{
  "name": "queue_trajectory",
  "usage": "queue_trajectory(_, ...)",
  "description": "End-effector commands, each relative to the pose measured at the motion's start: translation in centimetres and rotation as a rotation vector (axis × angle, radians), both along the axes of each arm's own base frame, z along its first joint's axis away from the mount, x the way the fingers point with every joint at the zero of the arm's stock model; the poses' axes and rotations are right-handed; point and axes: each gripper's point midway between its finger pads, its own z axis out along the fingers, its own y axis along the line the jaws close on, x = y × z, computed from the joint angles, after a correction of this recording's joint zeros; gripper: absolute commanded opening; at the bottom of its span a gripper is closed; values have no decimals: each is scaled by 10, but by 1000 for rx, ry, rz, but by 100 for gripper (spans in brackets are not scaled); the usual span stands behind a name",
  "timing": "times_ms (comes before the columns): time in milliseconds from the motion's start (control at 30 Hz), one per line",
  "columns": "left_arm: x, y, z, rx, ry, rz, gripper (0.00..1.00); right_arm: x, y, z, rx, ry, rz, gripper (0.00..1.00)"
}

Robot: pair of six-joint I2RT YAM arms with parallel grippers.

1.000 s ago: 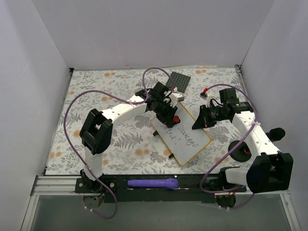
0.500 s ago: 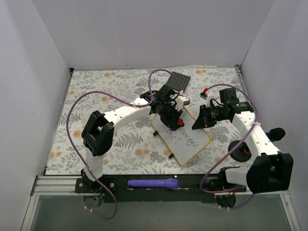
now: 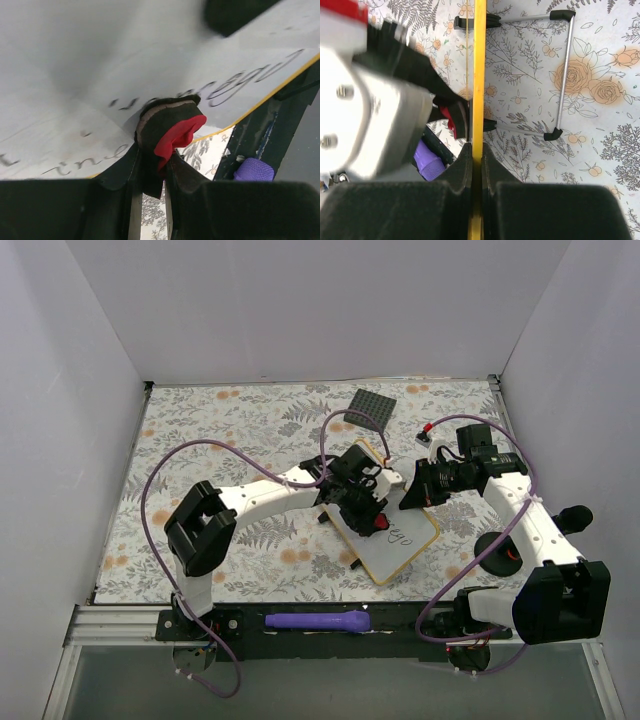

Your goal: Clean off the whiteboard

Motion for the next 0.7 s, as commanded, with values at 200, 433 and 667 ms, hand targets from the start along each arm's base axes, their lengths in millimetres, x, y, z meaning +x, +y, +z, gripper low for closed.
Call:
queue_trajectory(200, 45, -20, 44, -85, -162, 106, 10, 3, 9, 15, 47, -64, 40, 1)
queue_trajectory(433, 47, -16, 59, -120, -209, 118, 44, 4, 9, 15, 50, -59, 40, 1)
queue_trajectory(667, 46, -21, 81, -171, -237, 104, 49, 5, 10, 14, 53, -60, 45, 1)
